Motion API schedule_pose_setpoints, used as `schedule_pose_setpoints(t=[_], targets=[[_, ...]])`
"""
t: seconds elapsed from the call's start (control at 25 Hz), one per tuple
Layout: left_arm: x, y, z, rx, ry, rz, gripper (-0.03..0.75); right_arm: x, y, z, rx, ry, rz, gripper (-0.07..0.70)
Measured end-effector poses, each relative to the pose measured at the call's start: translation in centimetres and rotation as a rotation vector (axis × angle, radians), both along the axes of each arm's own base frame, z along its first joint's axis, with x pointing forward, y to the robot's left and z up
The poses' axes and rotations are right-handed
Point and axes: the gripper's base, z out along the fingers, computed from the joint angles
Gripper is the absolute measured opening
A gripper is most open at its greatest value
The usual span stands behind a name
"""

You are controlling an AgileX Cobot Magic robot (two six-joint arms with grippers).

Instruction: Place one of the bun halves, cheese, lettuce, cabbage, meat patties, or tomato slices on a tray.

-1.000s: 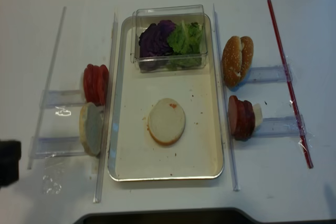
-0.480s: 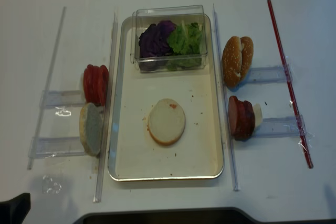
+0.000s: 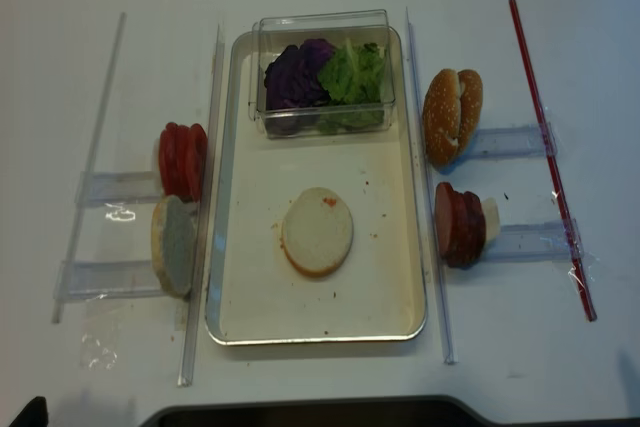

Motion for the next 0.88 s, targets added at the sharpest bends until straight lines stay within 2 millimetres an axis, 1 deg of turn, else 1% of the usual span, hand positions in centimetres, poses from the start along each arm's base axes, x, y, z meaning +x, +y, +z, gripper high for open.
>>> schedule_pose_setpoints(t=[0.2,0.88], targets=[[0.45,-0.15,-0.43,0.025,-0.019,-0.036,0.396,0.02,0.0,-0.05,0.0,0.002,0.0,0.507],[0.68,-0.17,-0.53,0.024,-0.034,-0.047,0.396,0.02,-0.07,-0.05,-0.009,0.001,-0.003,0.507]])
